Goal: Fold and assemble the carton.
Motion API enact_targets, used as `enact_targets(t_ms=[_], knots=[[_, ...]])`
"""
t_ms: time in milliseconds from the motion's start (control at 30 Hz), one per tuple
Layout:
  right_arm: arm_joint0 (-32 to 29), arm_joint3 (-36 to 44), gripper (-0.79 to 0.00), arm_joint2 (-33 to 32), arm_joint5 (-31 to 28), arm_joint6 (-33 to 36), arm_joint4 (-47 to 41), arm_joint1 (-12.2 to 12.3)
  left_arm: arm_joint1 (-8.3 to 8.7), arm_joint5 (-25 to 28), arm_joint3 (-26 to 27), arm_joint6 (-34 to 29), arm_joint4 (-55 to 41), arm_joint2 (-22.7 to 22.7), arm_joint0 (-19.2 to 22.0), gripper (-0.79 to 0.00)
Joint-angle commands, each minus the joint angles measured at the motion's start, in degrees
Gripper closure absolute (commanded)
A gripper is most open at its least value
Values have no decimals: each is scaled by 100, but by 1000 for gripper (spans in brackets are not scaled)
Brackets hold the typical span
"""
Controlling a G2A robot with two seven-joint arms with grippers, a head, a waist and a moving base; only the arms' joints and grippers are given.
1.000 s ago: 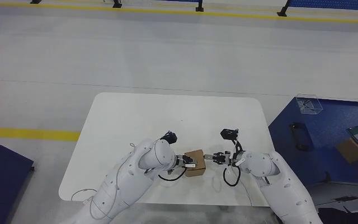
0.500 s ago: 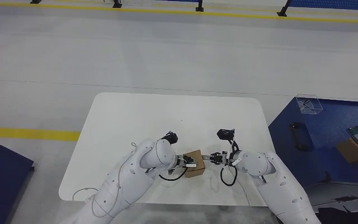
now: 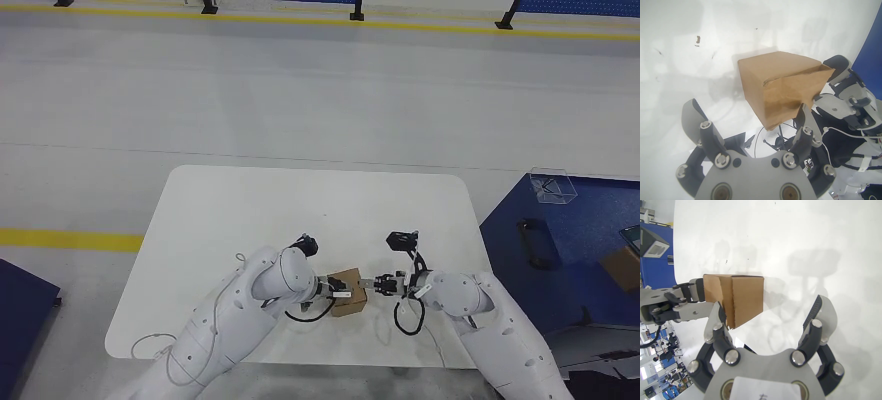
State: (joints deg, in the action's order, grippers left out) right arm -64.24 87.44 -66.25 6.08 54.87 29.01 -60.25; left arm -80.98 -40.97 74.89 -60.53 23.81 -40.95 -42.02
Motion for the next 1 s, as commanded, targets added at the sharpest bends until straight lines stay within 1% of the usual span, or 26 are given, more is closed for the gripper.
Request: enact_targets(t_ms=[0, 167, 300, 367, 400, 533, 967], knots=[[51, -67, -785, 74, 46, -29, 36, -18, 11, 2, 44, 13, 16, -24, -23, -785], [114, -129, -785, 124, 62, -16, 43, -35, 60, 77, 297, 122, 92, -125, -144, -785], [108, -90, -785, 73, 123, 63, -33, -30, 124, 214, 704, 309, 275, -211, -331, -785], [115, -71, -785, 54, 149, 108, -55, -28, 165, 381, 1025, 453, 385, -265, -473, -785], [112, -48, -785, 42, 157, 112, -72, -27, 173, 410, 1072, 473, 399, -277, -505, -785], [40, 58, -785, -90, 129, 145, -247, -10, 173, 410, 1072, 473, 399, -277, -505, -785], [40, 58, -785, -90, 129, 145, -247, -10, 173, 410, 1072, 473, 399, -277, -505, -785]])
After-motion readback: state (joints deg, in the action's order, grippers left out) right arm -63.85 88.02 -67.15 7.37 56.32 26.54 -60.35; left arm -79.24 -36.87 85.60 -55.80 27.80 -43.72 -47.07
